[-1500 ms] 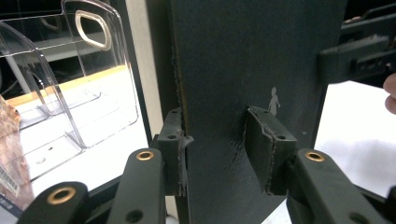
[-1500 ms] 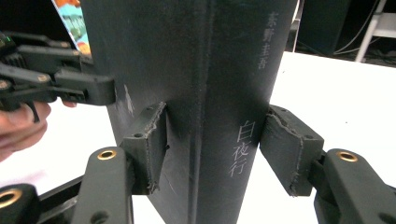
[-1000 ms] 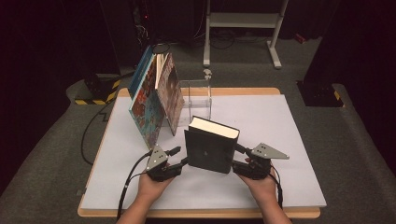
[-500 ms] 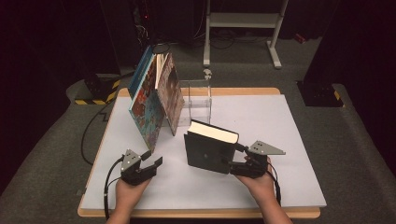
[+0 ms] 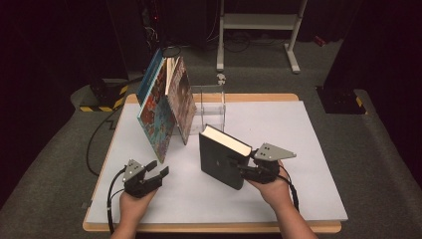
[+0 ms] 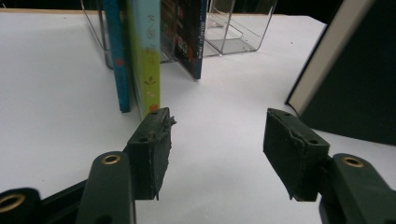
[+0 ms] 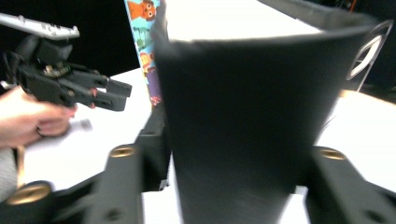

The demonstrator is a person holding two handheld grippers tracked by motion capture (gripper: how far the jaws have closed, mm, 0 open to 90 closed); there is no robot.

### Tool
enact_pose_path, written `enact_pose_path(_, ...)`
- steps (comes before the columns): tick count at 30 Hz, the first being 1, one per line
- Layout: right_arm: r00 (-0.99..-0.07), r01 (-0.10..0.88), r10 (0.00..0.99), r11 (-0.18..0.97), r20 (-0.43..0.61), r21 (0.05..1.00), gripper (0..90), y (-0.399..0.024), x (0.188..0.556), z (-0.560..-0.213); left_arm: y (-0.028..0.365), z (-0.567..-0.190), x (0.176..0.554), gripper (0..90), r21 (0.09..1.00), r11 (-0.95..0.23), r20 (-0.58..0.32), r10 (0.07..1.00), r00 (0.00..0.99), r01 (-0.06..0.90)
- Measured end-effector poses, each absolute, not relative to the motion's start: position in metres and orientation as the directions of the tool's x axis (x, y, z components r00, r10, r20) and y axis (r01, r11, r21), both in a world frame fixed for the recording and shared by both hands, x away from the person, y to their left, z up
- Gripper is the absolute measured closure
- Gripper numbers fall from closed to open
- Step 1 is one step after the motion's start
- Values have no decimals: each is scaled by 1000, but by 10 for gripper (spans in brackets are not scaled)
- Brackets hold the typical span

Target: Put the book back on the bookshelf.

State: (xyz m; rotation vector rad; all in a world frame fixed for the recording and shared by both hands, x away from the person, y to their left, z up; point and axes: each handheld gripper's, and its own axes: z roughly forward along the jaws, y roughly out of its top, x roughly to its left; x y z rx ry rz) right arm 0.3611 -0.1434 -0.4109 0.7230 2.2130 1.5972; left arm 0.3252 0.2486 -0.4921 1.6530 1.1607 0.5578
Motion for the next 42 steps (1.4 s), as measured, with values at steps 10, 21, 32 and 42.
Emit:
enact_pose_path(10,-710,201,704,193,7,960,536,-135,351,-416,257,-491,325,420,903,-17,-179,893,412,429)
enact_pose_path(21,-671,244,741,189,25,951,513,-135,351,-413,258,-492,325,421,900,-20,-180,893,412,436)
enact_pose_path(32,-666,265,745,197,31,944,492,-134,354,-408,260,-492,326,417,898,-11,-187,895,404,440)
enact_pose_path(42,-669,280,741,177,59,943,524,-133,359,-404,261,-493,328,415,896,-12,-191,892,409,445)
